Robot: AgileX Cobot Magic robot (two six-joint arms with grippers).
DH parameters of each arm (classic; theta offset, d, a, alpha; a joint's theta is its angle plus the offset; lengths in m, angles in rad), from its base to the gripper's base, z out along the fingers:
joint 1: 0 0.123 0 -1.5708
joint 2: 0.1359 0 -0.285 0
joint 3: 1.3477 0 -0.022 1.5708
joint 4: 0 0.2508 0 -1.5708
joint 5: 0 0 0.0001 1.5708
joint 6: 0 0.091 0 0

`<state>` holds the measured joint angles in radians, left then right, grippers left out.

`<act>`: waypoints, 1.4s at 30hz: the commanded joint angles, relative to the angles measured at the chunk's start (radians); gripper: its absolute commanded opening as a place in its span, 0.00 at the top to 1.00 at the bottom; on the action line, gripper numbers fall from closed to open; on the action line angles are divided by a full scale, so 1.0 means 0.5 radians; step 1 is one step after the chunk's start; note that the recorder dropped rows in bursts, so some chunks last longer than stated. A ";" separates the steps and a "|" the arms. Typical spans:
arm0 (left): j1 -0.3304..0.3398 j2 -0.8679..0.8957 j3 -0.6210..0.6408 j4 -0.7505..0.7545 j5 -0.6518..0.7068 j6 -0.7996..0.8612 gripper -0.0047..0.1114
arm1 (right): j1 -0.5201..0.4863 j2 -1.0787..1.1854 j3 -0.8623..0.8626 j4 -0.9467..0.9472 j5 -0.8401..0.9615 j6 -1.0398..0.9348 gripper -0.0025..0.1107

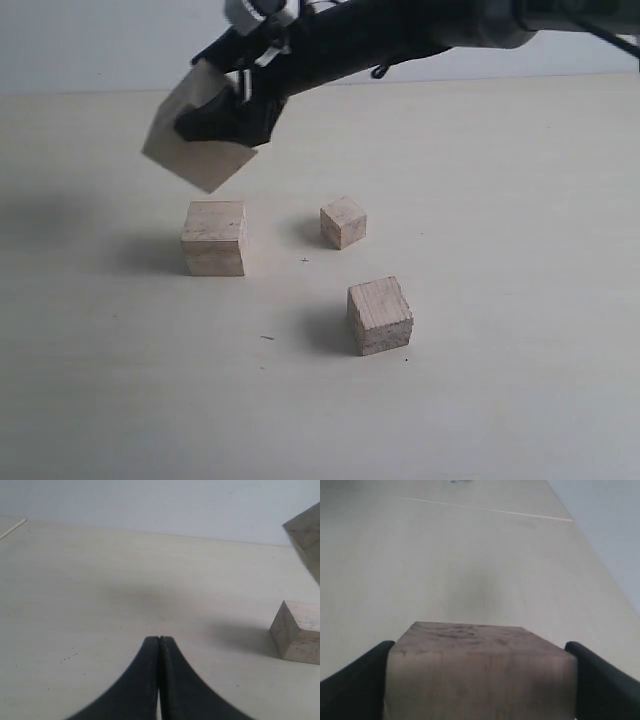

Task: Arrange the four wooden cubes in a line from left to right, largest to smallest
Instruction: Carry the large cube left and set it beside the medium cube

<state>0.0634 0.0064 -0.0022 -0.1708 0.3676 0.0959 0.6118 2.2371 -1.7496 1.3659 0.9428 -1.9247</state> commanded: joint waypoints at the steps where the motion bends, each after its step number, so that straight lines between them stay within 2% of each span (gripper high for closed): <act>1: -0.014 -0.013 0.004 0.006 -0.018 -0.001 0.96 | 0.237 -0.036 -0.011 0.240 -0.164 -0.054 0.98; 6: -0.014 -0.013 0.004 0.006 -0.018 -0.001 0.96 | 0.396 0.030 -0.080 0.406 -0.271 -0.200 0.98; 13: -0.014 -0.013 0.004 0.006 -0.018 -0.001 0.96 | 0.440 0.209 -0.199 0.382 -0.402 -0.197 0.98; 18: -0.014 -0.013 0.004 0.006 -0.018 -0.001 0.96 | 0.440 0.268 -0.207 0.114 -0.473 -0.065 0.98; 21: -0.014 -0.013 0.004 0.006 -0.018 -0.001 0.96 | 0.440 0.267 -0.207 -0.183 -0.496 0.110 0.98; 31: -0.014 -0.013 0.004 0.006 -0.018 -0.001 0.96 | 0.426 0.247 -0.207 -1.142 -0.562 1.042 0.98; 42: -0.014 -0.013 0.004 0.006 -0.018 -0.001 0.96 | 0.426 0.217 -0.207 -1.231 -0.459 1.012 0.98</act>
<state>0.0634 0.0064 -0.0022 -0.1708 0.3676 0.0959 0.8290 2.3652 -1.8477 0.7513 0.6767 -1.3869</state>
